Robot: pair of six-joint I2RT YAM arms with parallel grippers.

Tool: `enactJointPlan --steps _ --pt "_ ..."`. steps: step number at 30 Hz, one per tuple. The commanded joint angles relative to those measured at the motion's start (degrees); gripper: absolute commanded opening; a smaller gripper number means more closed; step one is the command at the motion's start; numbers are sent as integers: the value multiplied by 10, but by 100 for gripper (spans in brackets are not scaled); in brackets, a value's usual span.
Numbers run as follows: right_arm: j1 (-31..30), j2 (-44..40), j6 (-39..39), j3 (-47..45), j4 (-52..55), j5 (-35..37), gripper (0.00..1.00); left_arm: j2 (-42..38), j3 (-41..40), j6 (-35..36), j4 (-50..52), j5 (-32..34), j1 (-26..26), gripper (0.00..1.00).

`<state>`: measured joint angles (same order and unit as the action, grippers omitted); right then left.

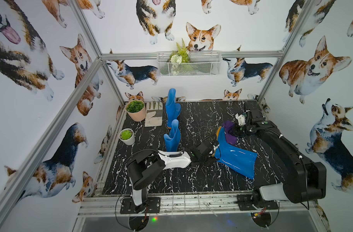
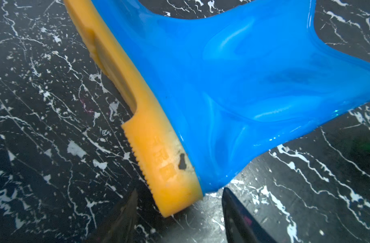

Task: Wipe the rubber boots with a cloth
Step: Wipe the dirt off the rubber boot.

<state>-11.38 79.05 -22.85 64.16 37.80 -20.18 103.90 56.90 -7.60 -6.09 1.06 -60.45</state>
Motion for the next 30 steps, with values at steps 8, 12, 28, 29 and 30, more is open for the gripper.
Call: enactJointPlan --steps 8,12,28,29,30 --pt "-106 25 41 -43 -3 -41 0 17 -54 -79 -173 25 -1 69" --pt "-143 47 49 -58 1 -40 0 31 -57 -91 -201 50 -7 69" --pt "-141 108 -56 -151 -101 5 0 19 -107 -99 -264 82 -6 61" --pt "-136 97 -64 -148 -100 2 0 14 -115 -97 -270 85 -7 62" --pt "-130 89 -70 -143 -97 -2 0 10 -122 -95 -279 86 -7 64"
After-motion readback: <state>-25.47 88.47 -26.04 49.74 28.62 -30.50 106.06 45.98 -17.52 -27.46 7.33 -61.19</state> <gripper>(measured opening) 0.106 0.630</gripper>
